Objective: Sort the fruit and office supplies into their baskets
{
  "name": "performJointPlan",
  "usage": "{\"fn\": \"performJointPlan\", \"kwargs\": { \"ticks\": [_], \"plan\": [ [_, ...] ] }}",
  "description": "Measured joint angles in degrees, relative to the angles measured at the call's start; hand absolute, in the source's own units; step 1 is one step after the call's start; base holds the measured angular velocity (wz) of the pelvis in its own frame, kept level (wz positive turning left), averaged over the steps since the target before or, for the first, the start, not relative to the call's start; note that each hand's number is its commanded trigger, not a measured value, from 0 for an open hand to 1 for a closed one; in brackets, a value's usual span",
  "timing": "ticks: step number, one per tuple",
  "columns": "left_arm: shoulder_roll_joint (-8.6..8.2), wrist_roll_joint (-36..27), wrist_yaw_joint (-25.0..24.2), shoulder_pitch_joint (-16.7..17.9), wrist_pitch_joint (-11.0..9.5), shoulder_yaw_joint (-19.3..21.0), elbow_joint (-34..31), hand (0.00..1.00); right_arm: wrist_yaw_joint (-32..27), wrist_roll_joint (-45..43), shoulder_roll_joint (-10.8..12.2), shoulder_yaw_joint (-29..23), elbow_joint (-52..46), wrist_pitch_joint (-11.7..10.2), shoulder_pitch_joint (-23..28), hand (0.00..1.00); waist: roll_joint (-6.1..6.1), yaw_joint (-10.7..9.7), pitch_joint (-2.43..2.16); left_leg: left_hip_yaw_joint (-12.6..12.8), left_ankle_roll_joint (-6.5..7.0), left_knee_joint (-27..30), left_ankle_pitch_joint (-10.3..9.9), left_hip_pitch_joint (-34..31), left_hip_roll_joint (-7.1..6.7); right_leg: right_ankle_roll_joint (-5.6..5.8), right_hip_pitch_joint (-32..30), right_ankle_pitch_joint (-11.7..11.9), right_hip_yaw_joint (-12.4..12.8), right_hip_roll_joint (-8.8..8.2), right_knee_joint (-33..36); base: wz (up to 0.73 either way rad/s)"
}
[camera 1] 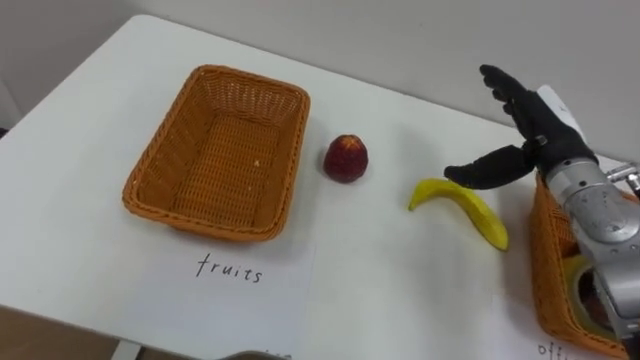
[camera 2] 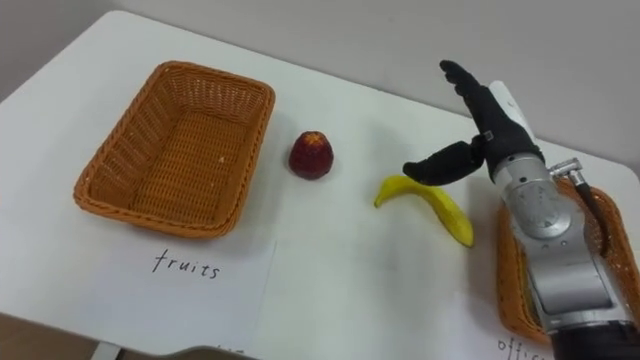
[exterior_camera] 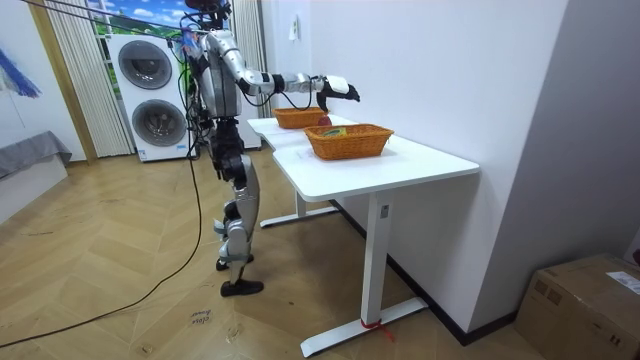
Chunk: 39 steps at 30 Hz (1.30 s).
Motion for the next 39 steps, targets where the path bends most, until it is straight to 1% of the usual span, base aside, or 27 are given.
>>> {"fn": "performJointPlan", "kwargs": {
  "ticks": [5,7,10,15,16,21,24,28,31,39],
  "plan": [
    [0.19,0.03,0.04,-0.92,0.03,-0.37,-0.05,0.00,1.64,-1.68,0.00,0.22,0.00,0.13,0.27,0.00,0.29,-0.07,0.22,0.02,0.00,-0.38,-0.02,-0.05,0.05,-0.05,-0.09,0.04,0.10,0.05,0.00,0.00],
    [0.46,0.05,0.12,-1.02,0.08,-1.06,-0.08,0.00,2.68,-1.87,-0.26,1.80,0.00,0.13,0.32,0.00,0.32,-0.11,0.22,0.05,-0.01,0.04,-0.01,-0.05,0.08,-0.06,-0.15,0.04,0.17,0.07,-0.01,0.00],
    [0.54,0.08,0.11,-1.48,0.08,-1.28,-0.43,0.00,4.08,-2.14,-0.26,2.73,0.14,0.14,0.32,0.00,0.42,0.19,0.29,-0.04,0.00,0.06,-0.01,-0.11,0.02,-0.06,-0.20,0.04,0.20,0.02,-0.01,0.00],
    [0.80,0.09,-0.01,-1.36,0.33,-1.25,-1.84,0.00,5.40,-4.18,-0.26,2.95,1.25,0.29,0.31,0.00,0.45,0.72,0.27,-0.23,-0.01,0.07,0.00,-0.12,0.02,-0.06,-0.19,0.04,0.19,0.03,-0.03,0.00],
    [0.80,0.08,-0.02,-1.39,0.47,-1.26,-1.86,0.00,5.79,-4.52,-0.26,2.95,1.28,0.81,0.31,0.00,0.53,0.84,0.23,-0.24,-0.01,0.06,0.00,-0.12,0.01,-0.06,-0.20,0.04,0.17,0.04,-0.05,0.00],
    [0.83,0.06,-0.07,-1.37,1.49,-1.30,-1.75,0.00,7.12,-6.60,-0.26,2.96,1.45,2.05,0.31,0.00,0.77,1.12,0.21,-0.29,-0.02,0.06,0.01,-0.13,0.02,-0.06,-0.13,0.04,0.04,0.06,-0.04,0.00],
    [0.83,0.07,-0.09,-1.42,1.74,-1.35,-1.54,0.00,7.62,-7.74,-0.26,3.89,2.22,2.44,0.31,0.00,0.86,1.56,0.24,-0.31,-0.03,0.06,0.01,-0.11,0.00,-0.06,-0.09,0.04,0.03,0.07,-0.05,0.00],
    [0.82,-0.01,-0.09,-1.29,1.75,-1.54,-1.53,0.00,8.64,-9.08,-0.26,4.26,4.02,2.59,0.30,0.00,1.18,2.01,0.36,-0.49,-0.02,0.05,0.01,-0.13,-0.05,-0.06,-0.09,0.04,-0.04,0.04,-0.04,0.00],
    [0.80,-0.47,-0.08,-1.08,1.79,-2.02,-1.51,0.00,9.01,-10.73,-0.26,4.27,4.46,2.60,0.30,0.00,1.51,2.20,0.33,-0.73,-0.03,0.06,0.02,-0.12,-0.07,-0.06,-0.08,0.04,-0.06,0.04,-0.04,0.00],
    [0.78,-0.53,0.11,-1.26,1.85,-2.23,-1.21,0.00,9.01,-12.22,-0.26,4.38,6.04,2.65,0.25,0.00,1.55,2.31,0.30,-0.88,-0.04,0.11,0.05,-0.12,-0.10,-0.06,-0.06,0.04,-0.16,-0.01,-0.05,0.00]
  ]
}}
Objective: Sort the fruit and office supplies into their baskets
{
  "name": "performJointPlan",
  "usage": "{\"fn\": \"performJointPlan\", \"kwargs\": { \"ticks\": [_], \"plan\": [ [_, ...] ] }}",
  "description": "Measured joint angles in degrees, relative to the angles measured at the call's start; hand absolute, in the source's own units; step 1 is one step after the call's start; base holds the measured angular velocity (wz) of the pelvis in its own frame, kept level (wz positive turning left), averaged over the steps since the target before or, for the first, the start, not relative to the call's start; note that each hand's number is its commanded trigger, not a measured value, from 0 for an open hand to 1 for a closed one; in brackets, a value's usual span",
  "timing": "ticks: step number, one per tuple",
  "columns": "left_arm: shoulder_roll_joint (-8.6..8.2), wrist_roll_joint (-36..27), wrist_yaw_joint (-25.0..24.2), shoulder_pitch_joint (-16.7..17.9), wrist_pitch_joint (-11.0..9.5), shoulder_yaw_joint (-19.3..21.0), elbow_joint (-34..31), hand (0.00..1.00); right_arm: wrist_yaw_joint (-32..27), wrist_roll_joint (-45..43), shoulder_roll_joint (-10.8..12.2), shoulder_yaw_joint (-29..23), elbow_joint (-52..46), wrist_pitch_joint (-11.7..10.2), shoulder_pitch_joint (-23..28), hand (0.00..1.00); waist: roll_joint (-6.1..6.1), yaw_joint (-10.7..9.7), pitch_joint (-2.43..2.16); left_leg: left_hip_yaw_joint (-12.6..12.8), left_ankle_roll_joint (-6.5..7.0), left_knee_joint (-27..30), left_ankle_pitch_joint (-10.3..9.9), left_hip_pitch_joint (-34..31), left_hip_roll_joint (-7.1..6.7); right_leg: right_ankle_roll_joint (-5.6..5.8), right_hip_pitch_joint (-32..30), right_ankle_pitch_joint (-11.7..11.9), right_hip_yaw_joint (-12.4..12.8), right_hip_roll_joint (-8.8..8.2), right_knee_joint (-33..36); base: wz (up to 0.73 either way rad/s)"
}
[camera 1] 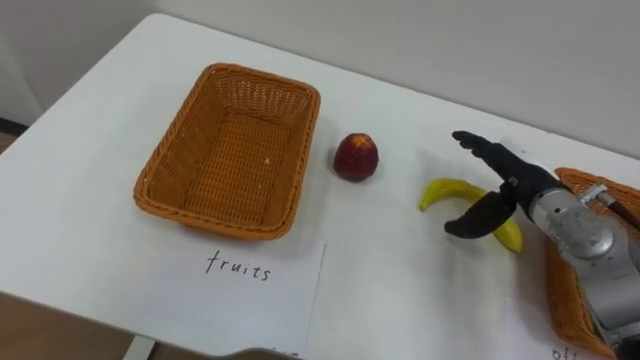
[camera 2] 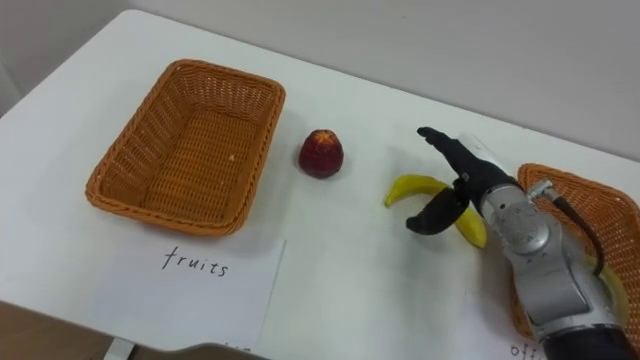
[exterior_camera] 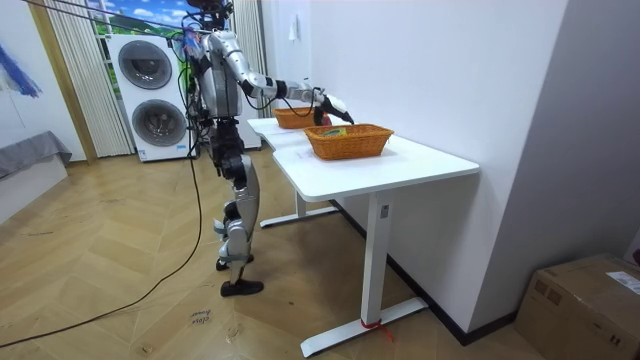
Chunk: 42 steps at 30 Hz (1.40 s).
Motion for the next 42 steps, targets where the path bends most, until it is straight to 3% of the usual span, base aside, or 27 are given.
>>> {"fn": "performJointPlan", "kwargs": {
  "ticks": [11,33,42],
  "plan": [
    [-0.05,0.11,0.36,-0.03,0.04,-0.17,0.13,0.00,1.05,-3.34,0.00,1.86,4.88,1.18,-0.53,0.00,-0.08,0.97,0.06,0.20,0.05,-0.05,0.14,0.13,-0.11,0.00,0.12,0.00,-0.02,-0.13,0.07,0.00],
    [0.28,0.05,0.08,-1.39,0.31,-1.13,1.12,0.00,1.08,-5.34,0.00,2.35,13.45,1.15,-5.02,0.00,-0.31,1.03,0.27,0.26,0.04,-0.25,0.13,0.07,-0.02,-0.01,0.10,0.01,0.01,-0.06,0.07,0.00],
    [0.96,0.08,-0.19,-1.81,0.30,-1.97,1.98,0.00,1.09,-5.39,0.00,2.39,13.56,1.15,-5.02,0.00,-0.30,0.95,0.27,-0.88,0.03,-0.10,0.12,-0.28,-0.19,-0.05,0.15,0.04,-0.75,-0.09,0.05,0.03]
  ]
}}
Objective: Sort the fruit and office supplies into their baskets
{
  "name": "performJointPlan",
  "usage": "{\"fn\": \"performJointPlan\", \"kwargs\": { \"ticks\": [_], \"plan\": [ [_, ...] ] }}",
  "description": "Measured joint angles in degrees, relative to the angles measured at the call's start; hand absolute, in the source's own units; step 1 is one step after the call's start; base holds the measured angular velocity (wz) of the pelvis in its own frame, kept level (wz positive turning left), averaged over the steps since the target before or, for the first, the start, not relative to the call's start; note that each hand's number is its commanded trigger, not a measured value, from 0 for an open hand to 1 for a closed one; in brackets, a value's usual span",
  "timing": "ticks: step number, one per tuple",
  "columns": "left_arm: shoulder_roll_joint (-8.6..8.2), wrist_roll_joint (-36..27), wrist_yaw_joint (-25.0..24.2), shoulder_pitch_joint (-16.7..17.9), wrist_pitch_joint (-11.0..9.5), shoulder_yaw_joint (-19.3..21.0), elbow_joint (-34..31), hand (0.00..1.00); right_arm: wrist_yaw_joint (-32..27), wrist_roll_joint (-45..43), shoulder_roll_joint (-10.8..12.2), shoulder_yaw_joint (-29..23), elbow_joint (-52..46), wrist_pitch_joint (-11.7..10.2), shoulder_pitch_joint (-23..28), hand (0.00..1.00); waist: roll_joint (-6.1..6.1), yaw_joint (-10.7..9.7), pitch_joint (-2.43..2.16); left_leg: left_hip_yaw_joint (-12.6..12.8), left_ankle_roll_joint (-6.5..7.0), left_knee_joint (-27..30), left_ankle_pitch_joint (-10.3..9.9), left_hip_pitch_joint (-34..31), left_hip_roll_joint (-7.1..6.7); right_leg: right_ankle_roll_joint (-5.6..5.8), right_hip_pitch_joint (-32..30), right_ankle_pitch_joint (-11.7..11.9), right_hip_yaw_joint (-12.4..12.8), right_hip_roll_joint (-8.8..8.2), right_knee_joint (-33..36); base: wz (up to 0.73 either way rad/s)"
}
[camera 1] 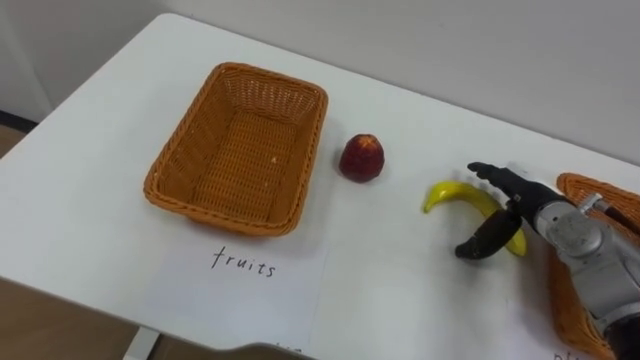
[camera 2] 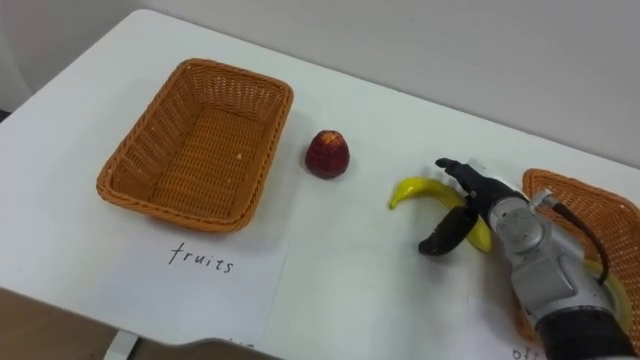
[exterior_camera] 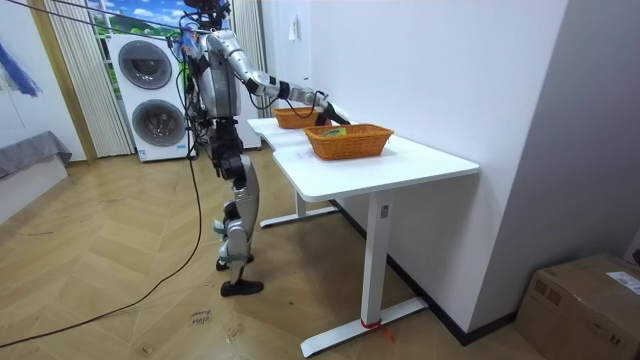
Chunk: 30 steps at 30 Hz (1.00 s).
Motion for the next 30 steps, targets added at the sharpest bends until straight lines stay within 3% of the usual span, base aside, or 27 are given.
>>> {"fn": "performJointPlan", "kwargs": {
  "ticks": [14,22,27,29,30],
  "plan": [
    [0.45,-0.04,-0.10,-0.68,-0.41,-0.95,0.51,0.00,0.37,-0.05,-0.23,2.43,2.33,-0.01,-2.57,0.00,-0.13,0.33,-0.04,0.02,-0.06,-0.12,0.05,0.08,-0.01,0.00,0.05,0.00,0.09,0.07,0.00,0.00],
    [0.40,-0.01,-1.08,-1.24,-0.47,-0.96,0.63,0.00,3.09,-2.69,-0.68,4.63,2.48,0.04,-3.42,0.00,-1.55,3.21,0.41,-0.09,-0.11,0.00,0.09,-0.03,-0.02,-0.03,0.11,0.02,-0.12,0.09,-0.03,0.01],
    [0.39,-0.04,-1.11,-1.56,-0.46,-0.99,0.63,0.00,4.09,-4.78,-0.79,5.07,2.52,0.11,-3.50,0.00,-1.62,4.41,0.39,-0.35,-0.15,0.06,0.12,-0.10,-0.03,-0.01,0.20,0.07,-0.47,0.08,-0.04,0.02],
    [0.39,-0.04,-1.09,-1.68,-0.46,-1.00,0.63,0.00,4.41,-5.46,-0.80,5.18,2.56,0.11,-3.51,0.48,-1.63,4.57,0.38,-0.49,-0.19,0.07,0.15,-0.10,-0.03,-0.02,0.27,0.07,-0.57,0.09,-0.04,0.04],
    [0.39,-0.06,-1.04,-1.66,-0.46,-0.99,0.63,0.00,4.43,-5.83,-0.81,5.54,2.55,0.13,-3.63,1.00,-1.65,4.62,0.37,-0.53,-0.20,0.07,0.16,-0.09,-0.03,-0.02,0.30,0.07,-0.62,0.08,-0.04,0.00]
  ]
}}
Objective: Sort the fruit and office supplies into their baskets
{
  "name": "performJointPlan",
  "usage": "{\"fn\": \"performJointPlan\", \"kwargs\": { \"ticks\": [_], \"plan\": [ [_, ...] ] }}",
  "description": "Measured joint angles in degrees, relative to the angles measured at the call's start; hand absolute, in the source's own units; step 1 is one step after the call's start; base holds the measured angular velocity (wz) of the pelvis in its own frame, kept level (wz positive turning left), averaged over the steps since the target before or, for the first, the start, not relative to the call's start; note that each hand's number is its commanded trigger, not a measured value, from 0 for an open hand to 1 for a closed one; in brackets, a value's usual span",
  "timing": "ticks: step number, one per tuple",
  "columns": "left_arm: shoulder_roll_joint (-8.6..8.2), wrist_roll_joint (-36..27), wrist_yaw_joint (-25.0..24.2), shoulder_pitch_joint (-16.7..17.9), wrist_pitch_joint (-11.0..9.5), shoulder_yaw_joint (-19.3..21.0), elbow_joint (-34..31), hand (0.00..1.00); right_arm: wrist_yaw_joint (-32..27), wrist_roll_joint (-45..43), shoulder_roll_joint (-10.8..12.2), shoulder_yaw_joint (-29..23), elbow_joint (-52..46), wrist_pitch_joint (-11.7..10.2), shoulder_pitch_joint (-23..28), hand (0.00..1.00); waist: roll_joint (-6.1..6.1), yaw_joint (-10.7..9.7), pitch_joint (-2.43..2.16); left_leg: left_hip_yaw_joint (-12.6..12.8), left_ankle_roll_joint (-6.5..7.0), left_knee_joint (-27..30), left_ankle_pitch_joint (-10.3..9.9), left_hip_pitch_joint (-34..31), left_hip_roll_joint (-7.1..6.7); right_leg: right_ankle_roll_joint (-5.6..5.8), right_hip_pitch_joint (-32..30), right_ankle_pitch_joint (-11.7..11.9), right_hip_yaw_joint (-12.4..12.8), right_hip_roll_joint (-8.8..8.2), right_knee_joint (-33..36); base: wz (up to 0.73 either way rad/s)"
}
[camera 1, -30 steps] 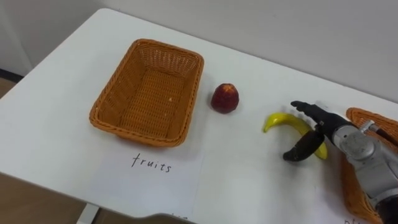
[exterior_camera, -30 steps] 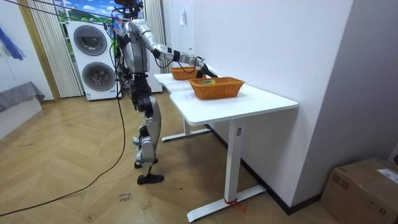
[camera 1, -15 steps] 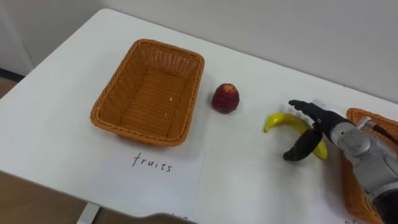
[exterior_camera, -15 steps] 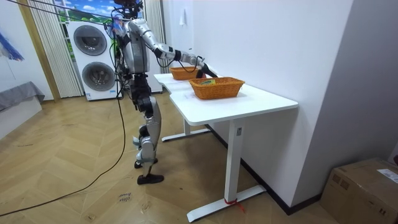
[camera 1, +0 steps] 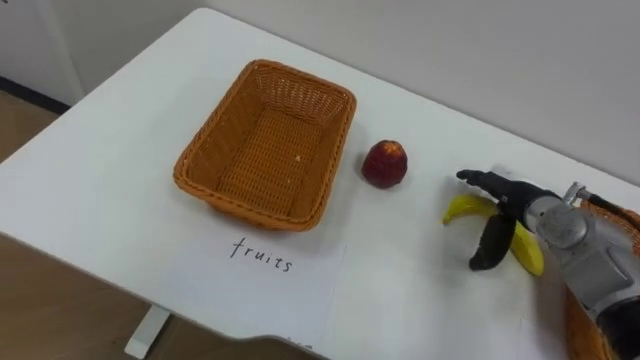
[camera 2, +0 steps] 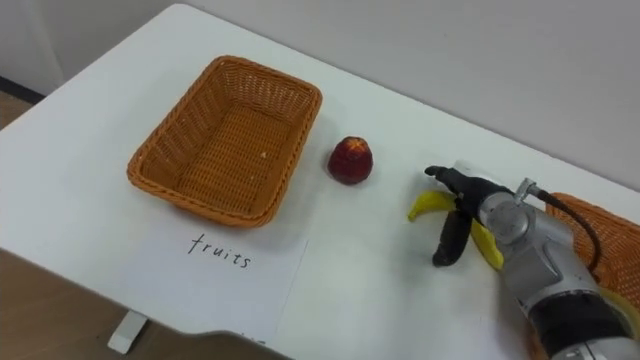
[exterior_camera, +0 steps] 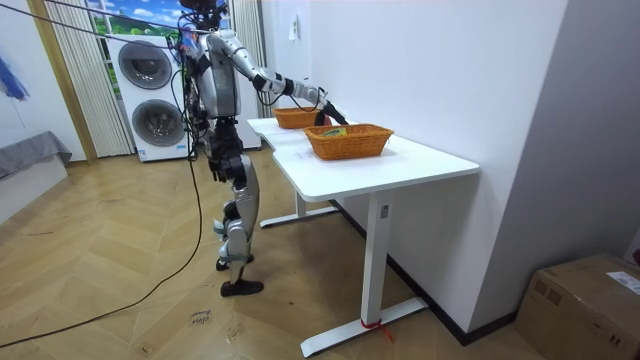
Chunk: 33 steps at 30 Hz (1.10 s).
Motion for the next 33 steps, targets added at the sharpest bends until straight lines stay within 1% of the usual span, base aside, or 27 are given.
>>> {"fn": "performJointPlan", "kwargs": {
  "ticks": [2,6,9,12,15,18,23,33],
  "plan": [
    [0.00,0.00,0.03,0.00,0.00,0.00,0.00,0.00,0.11,-0.57,0.00,0.67,-0.01,0.07,-0.27,1.00,-0.06,0.01,-0.04,-0.01,-0.02,-0.01,0.01,-0.01,0.00,0.00,0.00,0.00,-0.01,0.00,0.00,0.00],
    [0.09,0.03,0.03,0.04,0.00,0.06,-0.02,0.00,1.96,-1.33,0.00,0.85,0.07,0.60,-0.26,1.00,-0.51,0.09,-0.28,0.00,-0.02,-0.02,0.01,0.01,0.00,-0.01,0.00,0.00,-0.05,0.00,0.01,0.00],
    [0.09,0.06,-0.08,-0.02,-0.01,-0.02,-0.02,0.00,0.67,-3.24,0.01,0.92,0.37,0.85,-0.26,1.00,-0.72,0.17,-0.24,-0.05,-0.01,0.05,0.01,0.00,-0.02,-0.03,0.02,0.02,-0.06,-0.01,0.01,0.00],
    [0.20,0.12,-0.21,-0.24,-0.01,-0.02,-0.03,0.00,0.30,-4.29,-0.01,0.85,0.18,1.30,-0.38,1.00,-0.74,0.76,-0.25,-0.42,-0.01,0.08,0.01,0.02,-0.02,-0.03,0.04,0.02,-0.25,-0.01,0.00,0.00],
    [0.21,0.10,-0.93,-0.36,-0.01,0.00,-0.02,0.00,0.84,-5.52,0.00,0.83,-0.04,2.47,-0.38,1.00,-0.73,1.39,-0.25,-0.76,-0.02,0.10,0.01,0.00,-0.05,-0.03,0.06,0.02,-0.66,-0.03,-0.05,0.04],
    [0.22,0.05,-1.10,-0.29,0.03,0.00,-0.02,0.00,1.26,-5.90,-0.05,0.84,0.04,3.05,-0.38,1.00,-0.74,1.48,-0.24,-0.91,-0.01,-0.02,0.01,0.03,-0.05,-0.02,0.24,0.02,-1.10,-0.05,-0.05,0.06],
    [0.22,0.00,-1.08,-0.28,0.11,-0.13,0.00,0.00,1.94,-5.22,-0.34,0.90,-0.05,3.57,-0.36,1.00,-0.74,1.35,-0.18,-1.02,-0.02,-0.09,0.00,0.21,-0.05,-0.02,0.65,0.02,-1.47,-0.05,-0.20,0.00],
    [0.23,0.01,-0.93,-0.37,0.06,-0.16,-0.05,0.00,2.36,-5.22,-0.39,1.14,-0.20,3.66,-0.37,1.00,-0.76,1.38,-0.16,-1.00,-0.06,0.00,0.03,0.18,-0.05,-0.02,0.68,0.02,-1.51,-0.05,-0.21,0.00]
  ]
}}
